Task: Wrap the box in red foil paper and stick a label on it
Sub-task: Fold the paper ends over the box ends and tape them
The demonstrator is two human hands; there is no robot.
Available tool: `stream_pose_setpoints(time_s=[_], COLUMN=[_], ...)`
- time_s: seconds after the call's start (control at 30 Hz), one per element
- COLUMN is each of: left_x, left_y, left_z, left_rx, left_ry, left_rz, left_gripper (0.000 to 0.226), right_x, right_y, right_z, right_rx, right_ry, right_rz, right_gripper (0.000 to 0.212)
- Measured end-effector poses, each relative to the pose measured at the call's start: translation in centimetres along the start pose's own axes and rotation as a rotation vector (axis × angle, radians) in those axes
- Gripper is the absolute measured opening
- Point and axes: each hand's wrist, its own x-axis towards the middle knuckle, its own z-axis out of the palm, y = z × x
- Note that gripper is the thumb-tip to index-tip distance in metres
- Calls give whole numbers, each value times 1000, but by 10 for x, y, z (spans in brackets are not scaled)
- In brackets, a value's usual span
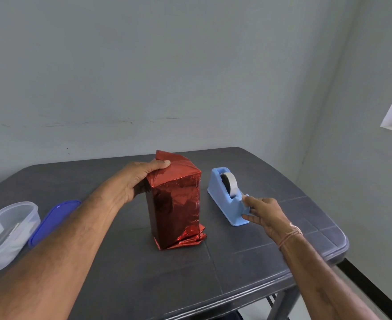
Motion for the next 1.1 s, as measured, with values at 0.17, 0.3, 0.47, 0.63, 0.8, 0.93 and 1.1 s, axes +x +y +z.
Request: stream_pose_setpoints(time_s=[0.17,0.3,0.47,0.63,0.8,0.93,1.1], left_x=[0,0,-1,-1,1,3,4], left_y=[0,0,1,0,1,1,-1], left_z=[0,0,2,1,2,1,0], left_rx=[-4,-4,-13,-12,-6,-3,-10], left_ry=[-5,-10,-5,0,-10,-12,-27], left_rz=[2,0,-2,-4,4,9,11], left_gripper=[65,62,59,62,63,66,51], right_x=[-3,-7,-9,-8,-6,-6,3], right_y=[13,19,28,38,44,47,67], right_z=[-4,-8,-5,-1,2,6,12], right_rx=[71,118,236,288,325,337,196], right_ry=[-48,-68,-27,-11,29,49,155], right_rz=[-37,-64,-72,-88,-126,-170,-175], right_gripper=[29,26,23,24,25,25,22])
